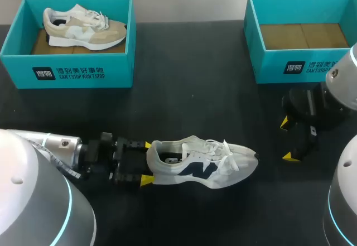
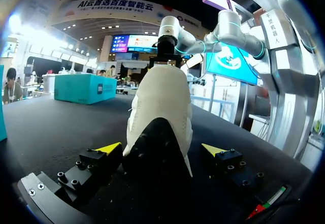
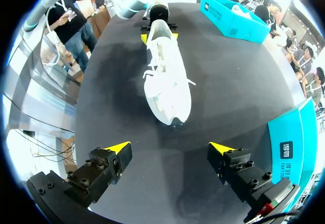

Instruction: Take the shoe out of the shoebox, open the shoe tongue, remove and reinsert the insole, then place the shoe into the shoebox

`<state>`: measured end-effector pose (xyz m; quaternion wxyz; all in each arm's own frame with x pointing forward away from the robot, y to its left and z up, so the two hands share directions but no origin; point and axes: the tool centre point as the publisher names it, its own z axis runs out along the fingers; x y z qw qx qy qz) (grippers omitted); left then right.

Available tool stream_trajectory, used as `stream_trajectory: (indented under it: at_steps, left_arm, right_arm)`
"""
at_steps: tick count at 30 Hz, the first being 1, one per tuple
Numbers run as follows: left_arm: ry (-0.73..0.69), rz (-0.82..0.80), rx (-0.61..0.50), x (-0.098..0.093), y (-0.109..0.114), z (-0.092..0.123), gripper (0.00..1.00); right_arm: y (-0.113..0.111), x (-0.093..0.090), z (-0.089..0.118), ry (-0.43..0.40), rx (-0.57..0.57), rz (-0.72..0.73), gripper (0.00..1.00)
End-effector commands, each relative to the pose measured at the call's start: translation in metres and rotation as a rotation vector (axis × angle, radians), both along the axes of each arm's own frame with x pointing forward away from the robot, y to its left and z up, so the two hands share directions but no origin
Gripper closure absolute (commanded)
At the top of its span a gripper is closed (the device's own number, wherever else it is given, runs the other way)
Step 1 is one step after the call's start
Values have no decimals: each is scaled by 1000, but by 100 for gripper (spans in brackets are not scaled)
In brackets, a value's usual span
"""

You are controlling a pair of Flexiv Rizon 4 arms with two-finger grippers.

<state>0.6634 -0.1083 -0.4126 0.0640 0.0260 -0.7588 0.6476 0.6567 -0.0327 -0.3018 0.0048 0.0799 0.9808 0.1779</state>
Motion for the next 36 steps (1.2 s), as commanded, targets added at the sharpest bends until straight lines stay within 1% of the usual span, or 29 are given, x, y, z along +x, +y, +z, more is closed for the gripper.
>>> stream_trajectory:
  at_steps: [1,13,24,36]
  left_arm:
    - [4,-4,-2,3,-7,-5,0]
    - [0,2,1,6,-16,-11,0]
    - [7,-3,-15,2,-27,-13,0]
    - [-5,4,-31,-3,-37,-7,0]
  right_arm:
    - [1,-1,-1,-2,-3,-2,0]
    - [1,-1,-1,-2,-3,-2,0]
    - [1,-1,-1,-2,-3,-2,0]
    - [1,-1,-1,-2,-3,-2,0]
